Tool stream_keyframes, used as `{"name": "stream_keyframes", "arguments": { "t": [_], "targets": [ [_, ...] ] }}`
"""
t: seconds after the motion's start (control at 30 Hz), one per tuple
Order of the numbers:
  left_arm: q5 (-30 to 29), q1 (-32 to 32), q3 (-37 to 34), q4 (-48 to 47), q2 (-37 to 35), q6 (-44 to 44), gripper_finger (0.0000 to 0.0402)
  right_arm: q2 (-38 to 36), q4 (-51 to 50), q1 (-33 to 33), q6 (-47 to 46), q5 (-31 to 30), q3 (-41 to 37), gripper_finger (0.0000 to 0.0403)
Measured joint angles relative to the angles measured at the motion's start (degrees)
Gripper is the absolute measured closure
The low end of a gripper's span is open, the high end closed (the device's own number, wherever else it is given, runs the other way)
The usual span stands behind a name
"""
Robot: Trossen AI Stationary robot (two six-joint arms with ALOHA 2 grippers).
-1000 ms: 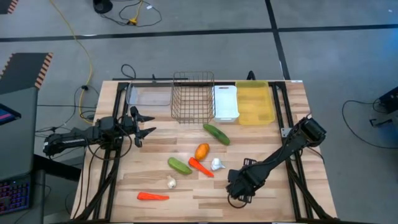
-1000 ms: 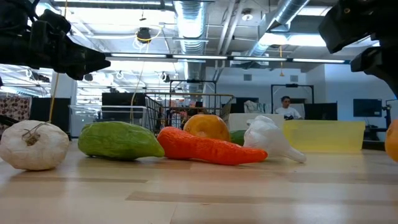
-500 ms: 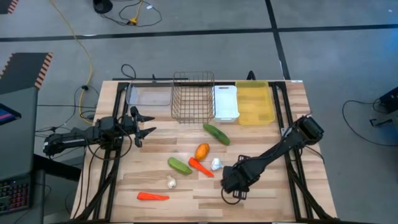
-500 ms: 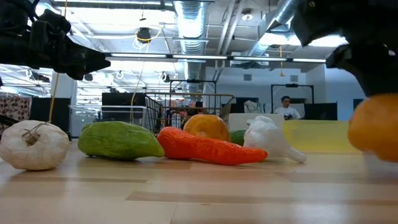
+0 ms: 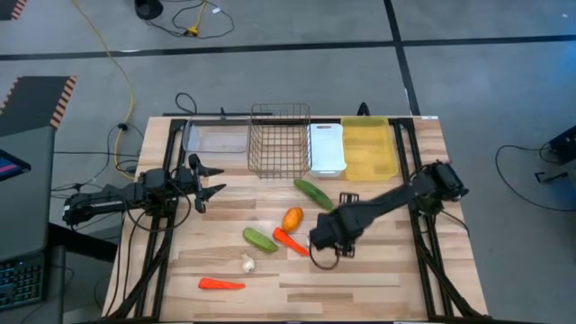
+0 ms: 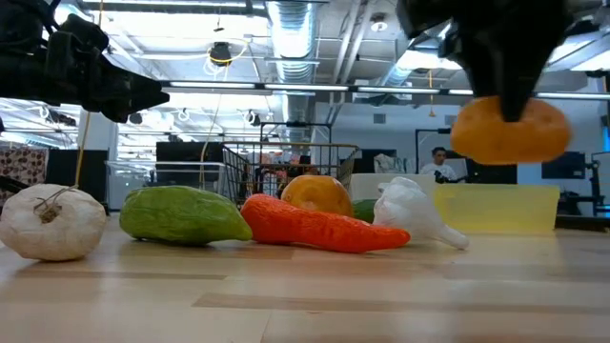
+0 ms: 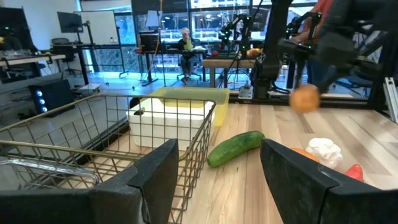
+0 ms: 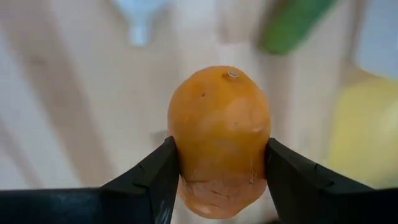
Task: Sort produce into baskets
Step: Put the bottom potato into the yellow bin
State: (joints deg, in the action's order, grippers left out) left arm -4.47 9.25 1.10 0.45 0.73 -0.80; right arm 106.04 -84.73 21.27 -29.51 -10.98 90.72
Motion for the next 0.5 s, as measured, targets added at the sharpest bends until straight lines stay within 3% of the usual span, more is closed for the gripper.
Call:
{"name": "stream_keyframes", "arguments": {
  "t": [0.13, 0.3, 0.5],
  "targets": [
    [0.0, 0.0, 0.0, 0.0, 0.0, 0.0, 0.0187, 0.0, -5.2, -4.3, 3.7, -2.7, 0.9, 0.0171],
    [0.0, 0.0, 0.0, 0.0, 0.0, 0.0, 0.0187, -1.1, -5.2, -10.0, 9.8, -4.2, 0.9, 0.0171],
    [0.0, 0.0, 0.0, 0.0, 0.0, 0.0, 0.0187, -5.5, -5.2, -17.4, 10.7, -8.5, 0.5, 0.0171]
  ]
}}
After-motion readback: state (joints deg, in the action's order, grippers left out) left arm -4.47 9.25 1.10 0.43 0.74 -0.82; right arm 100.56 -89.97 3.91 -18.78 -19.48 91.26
